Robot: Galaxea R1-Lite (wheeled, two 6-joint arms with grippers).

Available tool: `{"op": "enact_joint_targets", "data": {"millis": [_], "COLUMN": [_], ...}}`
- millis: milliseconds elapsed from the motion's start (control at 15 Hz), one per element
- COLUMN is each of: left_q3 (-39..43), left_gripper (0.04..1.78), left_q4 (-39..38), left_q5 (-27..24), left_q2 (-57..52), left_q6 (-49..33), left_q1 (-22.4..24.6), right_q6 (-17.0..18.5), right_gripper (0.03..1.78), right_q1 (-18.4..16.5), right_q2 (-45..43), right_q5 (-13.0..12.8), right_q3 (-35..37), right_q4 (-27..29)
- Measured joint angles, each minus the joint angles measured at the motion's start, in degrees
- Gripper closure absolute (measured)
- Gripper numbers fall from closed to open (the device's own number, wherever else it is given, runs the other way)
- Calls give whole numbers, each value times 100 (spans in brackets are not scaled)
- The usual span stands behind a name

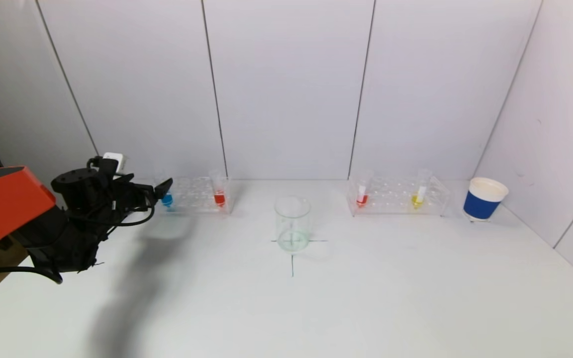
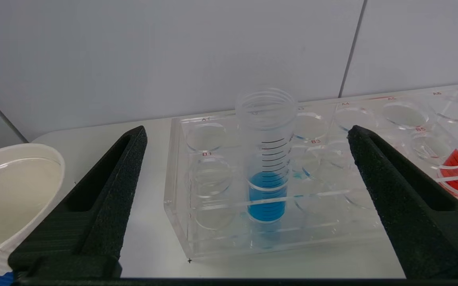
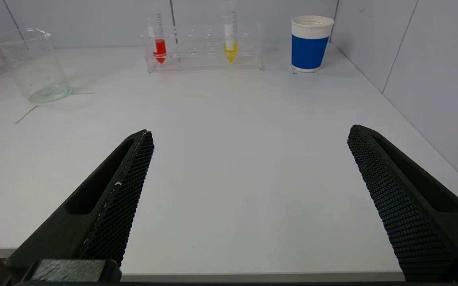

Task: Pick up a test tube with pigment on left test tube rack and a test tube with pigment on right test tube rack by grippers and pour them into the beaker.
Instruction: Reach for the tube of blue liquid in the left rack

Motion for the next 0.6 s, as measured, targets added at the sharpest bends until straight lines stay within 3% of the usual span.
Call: {"op": "enact_joint_targets", "data": {"millis": [600], "left_q3": [-572], "left_gripper": [6], "left_q4": [27], "left_q5": [9], "left_q2": [479], "left_q6": [-39], "left_q1": [-15], "right_q6": [0], "right_gripper": [4], "right_q1": [0], "right_q2": [0], "right_q5": [0], "right_q3": [0], "right_q4": [-2]}}
